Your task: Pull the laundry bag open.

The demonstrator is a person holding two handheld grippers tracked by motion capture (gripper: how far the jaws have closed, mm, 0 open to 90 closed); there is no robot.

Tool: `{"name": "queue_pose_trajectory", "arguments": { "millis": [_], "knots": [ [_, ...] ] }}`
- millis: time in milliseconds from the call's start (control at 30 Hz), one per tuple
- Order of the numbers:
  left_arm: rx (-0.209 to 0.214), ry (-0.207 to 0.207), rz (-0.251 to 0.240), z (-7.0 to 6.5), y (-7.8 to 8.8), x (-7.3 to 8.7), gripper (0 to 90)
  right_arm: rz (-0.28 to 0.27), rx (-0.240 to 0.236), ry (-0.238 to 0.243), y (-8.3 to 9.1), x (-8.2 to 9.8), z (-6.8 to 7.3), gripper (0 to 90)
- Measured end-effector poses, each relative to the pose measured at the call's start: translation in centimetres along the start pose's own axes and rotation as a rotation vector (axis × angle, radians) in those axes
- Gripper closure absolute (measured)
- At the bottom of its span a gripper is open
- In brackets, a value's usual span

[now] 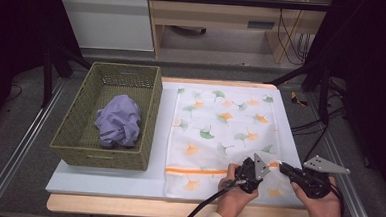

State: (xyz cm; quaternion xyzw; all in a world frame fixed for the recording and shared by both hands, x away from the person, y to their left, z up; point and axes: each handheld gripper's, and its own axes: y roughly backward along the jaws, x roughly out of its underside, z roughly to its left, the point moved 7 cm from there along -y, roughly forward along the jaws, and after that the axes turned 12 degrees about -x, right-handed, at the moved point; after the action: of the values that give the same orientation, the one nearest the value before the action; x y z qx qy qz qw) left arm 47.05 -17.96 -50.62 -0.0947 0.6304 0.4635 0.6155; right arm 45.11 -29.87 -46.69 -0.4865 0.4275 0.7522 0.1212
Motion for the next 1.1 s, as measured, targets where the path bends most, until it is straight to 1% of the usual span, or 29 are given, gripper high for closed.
{"name": "queue_pose_trajectory", "arguments": {
  "millis": [133,200,267,300,333,500,600,700,767,833,867,967,1100],
  "knots": [
    [-0.004,0.006,0.001,0.17,-0.04,0.09,90.0,-0.007,0.009,0.009,-0.21,0.02,0.07,85.5],
    [-0.005,0.008,-0.001,0.17,-0.08,0.08,90.0,-0.003,0.005,-0.019,-0.21,0.02,0.14,85.5],
    [-0.006,0.009,-0.001,0.14,-0.10,0.07,90.0,0.000,0.008,-0.024,-0.18,0.02,0.10,85.6],
    [-0.006,0.010,-0.002,0.11,-0.10,0.04,90.0,0.001,0.012,-0.022,-0.17,-0.01,0.11,85.7],
    [-0.009,0.012,-0.005,0.17,-0.06,-0.03,90.0,0.002,0.025,-0.007,-0.10,-0.13,0.20,85.7],
    [-0.023,0.010,0.001,0.46,0.10,-0.11,90.0,0.001,0.040,0.003,-0.07,-0.37,0.50,85.9],
    [-0.025,0.033,0.008,0.78,0.25,-0.11,90.0,-0.008,0.045,-0.002,0.11,-0.48,0.54,85.9],
    [-0.029,0.041,0.018,0.75,0.32,-0.06,90.0,-0.010,0.045,-0.003,0.07,-0.48,0.53,85.9],
    [-0.028,0.066,0.029,0.63,0.32,0.07,90.0,-0.005,0.048,-0.005,-0.02,-0.38,0.51,85.9],
    [-0.026,0.078,0.039,0.56,0.27,0.25,90.0,0.001,0.048,-0.004,-0.11,-0.24,0.49,85.9],
    [-0.022,0.091,0.047,0.52,0.19,0.42,90.0,0.009,0.046,-0.010,-0.17,-0.08,0.50,85.9],
    [-0.025,0.099,0.053,0.67,0.11,0.58,90.0,0.009,0.046,-0.010,-0.09,-0.02,0.33,86.0],
    [-0.024,0.110,0.049,0.71,0.25,0.53,90.0,0.008,0.042,-0.016,-0.03,0.02,0.36,86.0]
  ]
}}
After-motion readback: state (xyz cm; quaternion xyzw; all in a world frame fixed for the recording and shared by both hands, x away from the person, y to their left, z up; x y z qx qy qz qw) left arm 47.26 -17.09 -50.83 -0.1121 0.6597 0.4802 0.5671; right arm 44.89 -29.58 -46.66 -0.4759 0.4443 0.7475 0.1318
